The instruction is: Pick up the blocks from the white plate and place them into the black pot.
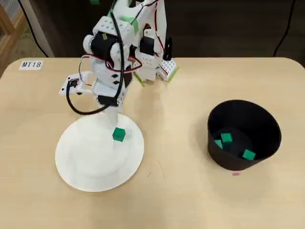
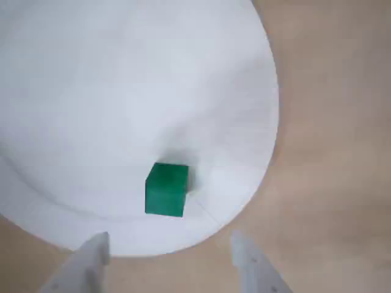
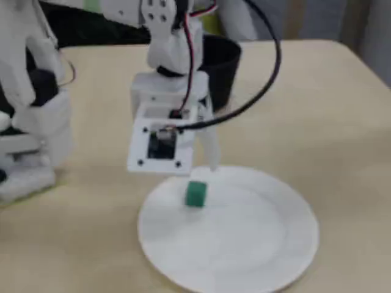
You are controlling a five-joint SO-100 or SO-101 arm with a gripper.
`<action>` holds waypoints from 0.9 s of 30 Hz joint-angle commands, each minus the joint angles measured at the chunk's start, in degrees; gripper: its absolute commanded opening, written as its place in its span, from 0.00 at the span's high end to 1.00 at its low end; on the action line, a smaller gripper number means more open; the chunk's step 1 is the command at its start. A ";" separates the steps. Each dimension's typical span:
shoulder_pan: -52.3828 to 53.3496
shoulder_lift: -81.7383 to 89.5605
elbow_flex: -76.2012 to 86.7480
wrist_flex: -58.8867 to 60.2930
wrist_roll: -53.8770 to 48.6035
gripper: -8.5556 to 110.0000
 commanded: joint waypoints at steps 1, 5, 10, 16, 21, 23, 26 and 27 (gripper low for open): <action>-0.09 -0.79 -3.08 -1.32 -0.70 0.63; -0.97 -2.55 -4.57 -2.64 -0.70 0.59; -2.55 -4.04 -5.36 -3.34 0.70 0.60; -4.66 -5.27 -4.22 -3.78 7.65 0.62; -5.63 -7.12 -4.22 -5.36 13.80 0.63; -5.54 -7.82 -4.22 -5.89 15.12 0.63; -5.01 -8.79 -4.22 -7.12 16.00 0.63; -4.92 -9.05 -4.22 -7.29 16.17 0.63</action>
